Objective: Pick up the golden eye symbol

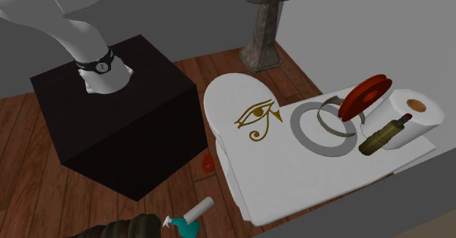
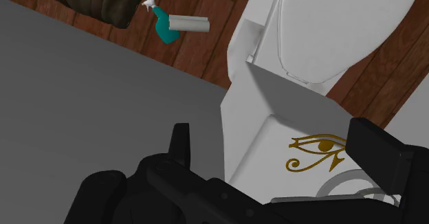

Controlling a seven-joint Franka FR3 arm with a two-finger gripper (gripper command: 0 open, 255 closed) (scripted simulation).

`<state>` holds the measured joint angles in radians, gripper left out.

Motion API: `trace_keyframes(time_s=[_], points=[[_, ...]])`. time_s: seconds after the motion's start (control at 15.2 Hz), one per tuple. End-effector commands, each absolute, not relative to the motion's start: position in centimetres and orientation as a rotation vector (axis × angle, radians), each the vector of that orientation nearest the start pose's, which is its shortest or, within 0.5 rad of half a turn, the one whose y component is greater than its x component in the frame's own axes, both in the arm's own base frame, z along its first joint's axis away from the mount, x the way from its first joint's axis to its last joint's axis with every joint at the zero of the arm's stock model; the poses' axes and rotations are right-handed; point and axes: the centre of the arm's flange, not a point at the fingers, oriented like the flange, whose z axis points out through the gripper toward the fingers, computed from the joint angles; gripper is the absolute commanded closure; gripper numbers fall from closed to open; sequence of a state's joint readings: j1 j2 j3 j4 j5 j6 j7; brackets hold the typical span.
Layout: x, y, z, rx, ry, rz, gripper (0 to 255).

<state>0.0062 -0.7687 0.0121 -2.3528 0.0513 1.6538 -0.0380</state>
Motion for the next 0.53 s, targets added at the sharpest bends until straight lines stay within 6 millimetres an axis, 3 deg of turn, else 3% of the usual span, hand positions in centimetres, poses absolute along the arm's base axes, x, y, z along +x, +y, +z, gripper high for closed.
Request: trace_keyframes(time_s=[0.0, 0.46], points=[[32.0, 1.2, 59.4, -3.097, -0.078, -0.109, 0], [38.3, 5.2, 53.7, -3.107, -0.109, -0.087, 0]])
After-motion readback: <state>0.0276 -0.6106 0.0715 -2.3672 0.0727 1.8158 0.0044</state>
